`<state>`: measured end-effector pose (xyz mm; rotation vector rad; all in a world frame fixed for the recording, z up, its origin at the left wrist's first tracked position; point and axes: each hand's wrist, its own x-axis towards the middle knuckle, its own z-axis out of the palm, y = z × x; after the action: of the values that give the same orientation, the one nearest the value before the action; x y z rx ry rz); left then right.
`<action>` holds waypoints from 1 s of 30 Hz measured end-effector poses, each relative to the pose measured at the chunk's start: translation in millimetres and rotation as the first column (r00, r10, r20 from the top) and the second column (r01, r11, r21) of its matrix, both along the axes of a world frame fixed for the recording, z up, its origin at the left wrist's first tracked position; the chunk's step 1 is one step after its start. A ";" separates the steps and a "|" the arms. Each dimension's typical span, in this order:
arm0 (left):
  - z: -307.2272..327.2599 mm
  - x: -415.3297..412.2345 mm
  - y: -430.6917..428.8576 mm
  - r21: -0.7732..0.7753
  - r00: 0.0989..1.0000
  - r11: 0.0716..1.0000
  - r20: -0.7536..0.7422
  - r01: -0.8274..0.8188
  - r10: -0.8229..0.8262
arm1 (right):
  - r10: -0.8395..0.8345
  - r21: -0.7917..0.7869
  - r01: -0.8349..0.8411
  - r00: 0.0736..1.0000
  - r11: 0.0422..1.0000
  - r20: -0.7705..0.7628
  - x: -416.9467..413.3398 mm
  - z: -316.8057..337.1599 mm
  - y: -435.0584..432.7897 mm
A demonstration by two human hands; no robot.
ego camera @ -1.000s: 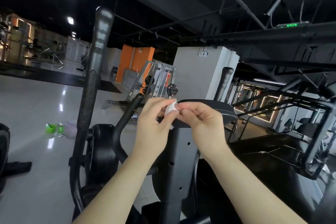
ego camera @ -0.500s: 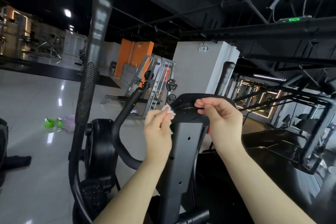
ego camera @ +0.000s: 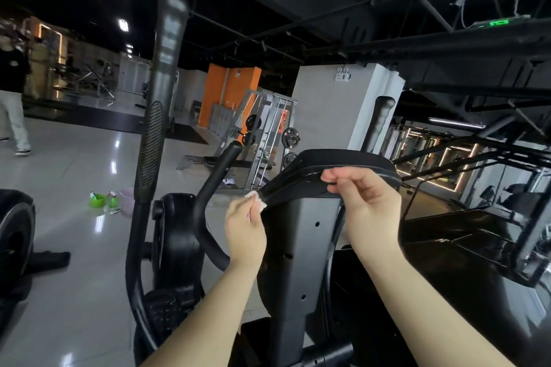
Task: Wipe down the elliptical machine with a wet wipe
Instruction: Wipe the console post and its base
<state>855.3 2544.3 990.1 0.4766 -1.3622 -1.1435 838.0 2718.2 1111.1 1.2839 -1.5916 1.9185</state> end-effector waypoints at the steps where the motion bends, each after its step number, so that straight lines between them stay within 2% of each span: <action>1: -4.6 -0.1 -1.7 0.026 1.000 1.000 0.020 -0.002 0.001 | -0.003 0.004 0.003 1.000 1.000 0.007 0.2 -2.7 0.1; 3: 1.2 4.4 8.5 0.035 0.999 0.999 -0.045 0.005 -0.003 | -0.013 0.011 0.013 1.000 1.000 0.017 -0.4 -6.8 0.4; 6: 24.2 12.7 32.9 -0.089 0.985 0.995 -0.171 -0.039 0.023 | -0.020 0.019 0.020 0.999 1.000 0.027 -2.7 -10.1 -1.7; 8: 33.1 12.1 37.3 -0.184 0.980 0.980 -0.192 -0.080 0.044 | -0.014 0.031 0.014 1.000 0.999 0.019 -3.9 -12.6 -4.8; 10: 28.9 5.8 27.3 -0.212 0.984 0.973 -0.168 -0.087 0.051 | -0.001 0.036 0.000 1.000 0.999 0.025 -5.3 -14.7 -6.4; 12: 16.0 -3.5 7.6 -0.136 0.991 0.989 -0.126 -0.055 0.038 | 0.006 0.038 -0.006 1.000 0.999 0.022 -8.0 -16.9 -5.6; 16: -20.5 -19.0 -36.1 0.190 0.995 0.981 0.071 0.051 -0.065 | 0.009 0.082 -0.013 0.999 0.997 0.053 -11.5 -20.9 -6.5; 19: -31.3 -30.0 -46.3 0.334 0.993 0.940 0.062 0.076 -0.103 | 0.017 0.113 -0.025 0.997 0.993 0.072 -13.7 -21.7 -6.9; 22: -18.6 -27.8 -31.2 0.232 0.999 0.972 0.046 -0.027 0.016 | 0.028 0.124 -0.037 0.997 0.992 0.074 -18.1 -21.0 -4.2; 26: -6.2 -16.2 -4.1 0.007 0.993 0.998 -0.101 -0.055 0.055 | 0.041 0.129 -0.049 0.997 0.990 0.062 -25.6 -23.4 2.8; 28: -10.4 -19.0 -8.9 0.026 0.995 0.999 -0.095 -0.025 0.028 | 0.052 0.122 -0.061 0.996 0.991 0.074 -28.3 -25.1 5.8; 30: -17.9 -28.1 -25.6 0.154 1.000 0.988 0.006 -0.013 0.013 | 0.062 0.124 -0.072 0.995 0.990 0.081 -31.4 -26.6 8.8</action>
<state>827.2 2518.7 972.3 0.5991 -1.2779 -1.2436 806.6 2727.0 1084.6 1.3444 -1.7552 1.9565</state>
